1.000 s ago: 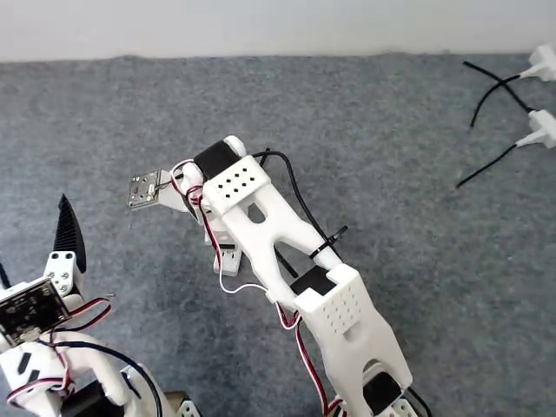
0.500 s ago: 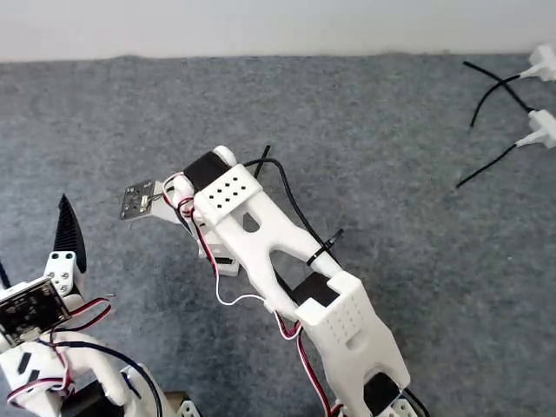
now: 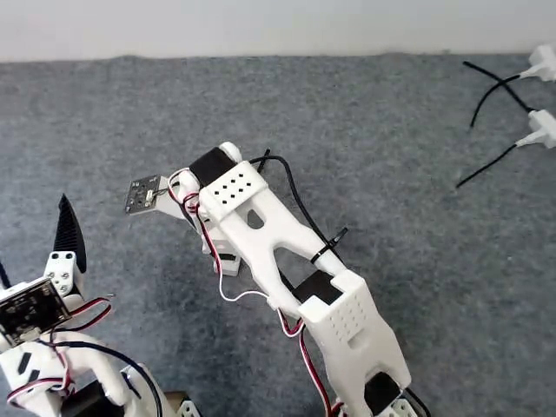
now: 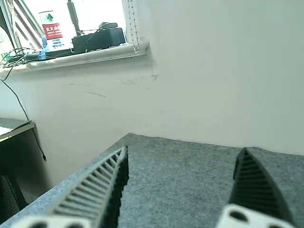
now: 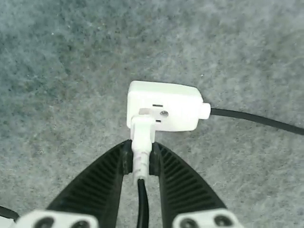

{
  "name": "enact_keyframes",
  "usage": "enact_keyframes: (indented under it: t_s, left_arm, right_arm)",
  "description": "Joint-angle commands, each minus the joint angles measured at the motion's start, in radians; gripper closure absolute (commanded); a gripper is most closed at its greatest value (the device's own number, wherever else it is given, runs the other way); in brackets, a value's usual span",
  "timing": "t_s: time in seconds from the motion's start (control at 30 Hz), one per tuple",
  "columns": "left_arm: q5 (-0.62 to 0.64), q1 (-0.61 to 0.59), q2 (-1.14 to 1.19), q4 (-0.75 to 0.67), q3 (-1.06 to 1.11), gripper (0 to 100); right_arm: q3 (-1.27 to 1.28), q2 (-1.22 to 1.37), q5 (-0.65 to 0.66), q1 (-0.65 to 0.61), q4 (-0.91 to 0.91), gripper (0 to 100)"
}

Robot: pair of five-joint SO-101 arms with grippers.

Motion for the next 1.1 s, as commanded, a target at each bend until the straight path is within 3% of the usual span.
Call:
enact_keyframes:
  t_s: [0.0, 1.07]
  left_arm:
    - [-0.009, 0.002, -0.015, 0.000, -0.013, 65]
    - [-0.008, 0.002, -0.015, -0.003, -0.002, 65]
  right_arm:
    - [-0.012, -0.067, -0.002, 0.030, -0.018, 99.1]
    - [-0.011, 0.041, -0.011, 0.001, -0.045, 99.1]
